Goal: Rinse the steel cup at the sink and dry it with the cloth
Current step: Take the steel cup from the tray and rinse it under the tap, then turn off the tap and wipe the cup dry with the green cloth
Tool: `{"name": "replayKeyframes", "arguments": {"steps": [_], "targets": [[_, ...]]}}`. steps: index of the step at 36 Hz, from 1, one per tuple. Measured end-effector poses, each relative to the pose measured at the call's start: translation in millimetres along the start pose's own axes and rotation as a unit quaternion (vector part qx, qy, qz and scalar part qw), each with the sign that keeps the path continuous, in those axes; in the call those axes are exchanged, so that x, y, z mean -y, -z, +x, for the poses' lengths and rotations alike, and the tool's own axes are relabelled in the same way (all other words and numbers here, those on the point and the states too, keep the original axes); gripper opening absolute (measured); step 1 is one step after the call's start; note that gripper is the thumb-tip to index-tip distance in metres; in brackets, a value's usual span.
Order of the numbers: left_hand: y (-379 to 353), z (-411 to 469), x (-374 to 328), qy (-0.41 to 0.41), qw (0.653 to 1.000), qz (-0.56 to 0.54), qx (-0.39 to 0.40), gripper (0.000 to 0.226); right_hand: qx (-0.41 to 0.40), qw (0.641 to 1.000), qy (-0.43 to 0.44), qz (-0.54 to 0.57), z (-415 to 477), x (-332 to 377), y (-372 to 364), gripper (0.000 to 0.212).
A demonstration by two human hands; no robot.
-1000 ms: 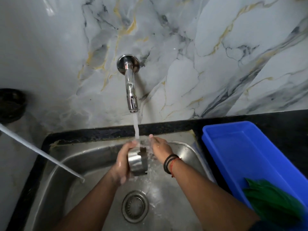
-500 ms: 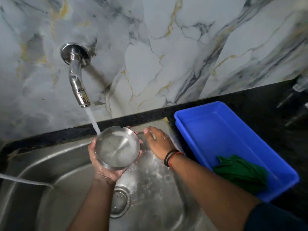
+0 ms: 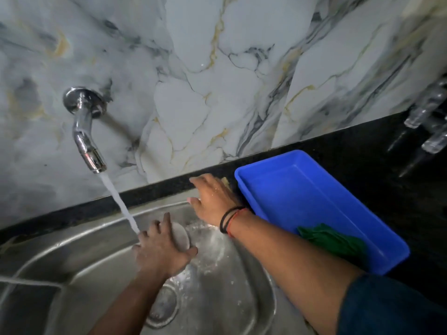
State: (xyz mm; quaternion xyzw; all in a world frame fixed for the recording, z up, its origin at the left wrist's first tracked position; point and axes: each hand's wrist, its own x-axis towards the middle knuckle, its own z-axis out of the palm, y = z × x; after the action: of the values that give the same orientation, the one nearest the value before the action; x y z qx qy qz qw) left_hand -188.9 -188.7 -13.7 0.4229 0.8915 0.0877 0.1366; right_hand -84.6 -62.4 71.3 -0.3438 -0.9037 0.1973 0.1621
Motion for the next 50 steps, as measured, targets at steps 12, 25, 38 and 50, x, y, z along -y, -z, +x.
{"name": "replayKeyframes", "arguments": {"steps": [12,25,38,50], "targets": [[13.4,-20.0,69.3,0.018,0.998,0.055,0.038,0.123,0.032,0.918,-0.038,0.392,94.9,145.4,-20.2,0.05],[21.1,-14.1,108.3,0.061,0.997,-0.031,0.024,0.126,-0.057,0.866,-0.026,0.495,86.5,152.4,-47.7,0.036],[35.1,-9.1,104.0,0.031,0.99,-0.131,0.046,0.118,0.225,0.74,-0.042,0.632,107.8,133.3,-42.7,0.048],[35.3,-9.0,34.9,-0.082,0.996,0.029,0.0,0.113,-0.012,0.992,0.115,-0.043,59.8,77.0,-39.4,0.071]]}}
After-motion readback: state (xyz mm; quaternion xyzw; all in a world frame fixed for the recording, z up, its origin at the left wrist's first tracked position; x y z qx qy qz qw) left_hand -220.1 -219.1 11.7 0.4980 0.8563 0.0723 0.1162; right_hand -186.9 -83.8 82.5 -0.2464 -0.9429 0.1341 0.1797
